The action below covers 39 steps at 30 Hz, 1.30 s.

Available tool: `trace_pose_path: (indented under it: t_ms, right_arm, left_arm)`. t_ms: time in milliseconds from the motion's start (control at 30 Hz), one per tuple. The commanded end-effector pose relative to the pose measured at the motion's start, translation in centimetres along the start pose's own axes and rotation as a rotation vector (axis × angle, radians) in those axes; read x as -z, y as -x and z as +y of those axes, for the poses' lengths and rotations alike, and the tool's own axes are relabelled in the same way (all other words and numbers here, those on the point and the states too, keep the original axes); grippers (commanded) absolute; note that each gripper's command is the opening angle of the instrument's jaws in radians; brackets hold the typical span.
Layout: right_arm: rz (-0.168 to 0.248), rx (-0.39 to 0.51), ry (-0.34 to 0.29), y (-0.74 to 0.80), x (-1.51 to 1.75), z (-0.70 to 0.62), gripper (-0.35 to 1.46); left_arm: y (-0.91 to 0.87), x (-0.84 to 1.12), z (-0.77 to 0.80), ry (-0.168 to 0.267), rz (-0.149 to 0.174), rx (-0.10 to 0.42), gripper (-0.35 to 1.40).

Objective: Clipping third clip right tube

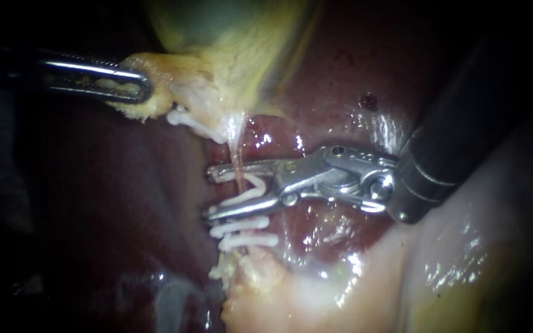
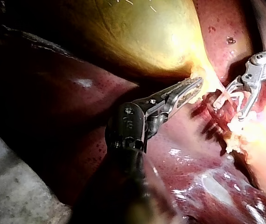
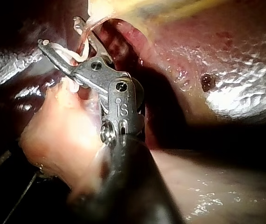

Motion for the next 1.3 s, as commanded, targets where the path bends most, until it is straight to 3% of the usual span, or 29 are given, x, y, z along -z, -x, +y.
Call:
trace_pose_path:
  t_ms: [33, 233, 500, 733, 1000, 1300]
  right_arm:
    - [0.013, -0.004, -0.002, -0.06, 0.01, 0.0, 0.49]
    - [0.045, -0.013, -0.005, -0.24, 0.07, 0.01, 0.49]
    - [0.045, -0.019, -0.003, -0.24, 0.07, 0.0, 0.49]
    - [0.061, -0.04, -0.034, -0.28, 0.04, -0.15, 0.5]
    - [0.099, -0.052, -0.102, -0.47, 0.01, -0.32, 0.47]
    - [0.102, -0.061, -0.104, -0.52, 0.01, -0.36, 0.46]
  left_arm:
    - [0.0, 0.0, 0.0, -0.001, 0.0, 0.0, -0.35]
    - [0.0, -0.01, 0.0, -0.002, 0.0, 0.0, -0.35]
    - [0.0, -0.01, 0.0, -0.002, 0.0, 0.0, -0.35]
    - [0.0, -0.01, 0.0, -0.001, 0.0, 0.0, -0.35]
    - [0.0, -0.01, 0.0, -0.001, 0.0, 0.0, -0.35]
    - [0.0, -0.01, 0.0, -0.001, 0.0, 0.0, -0.35]
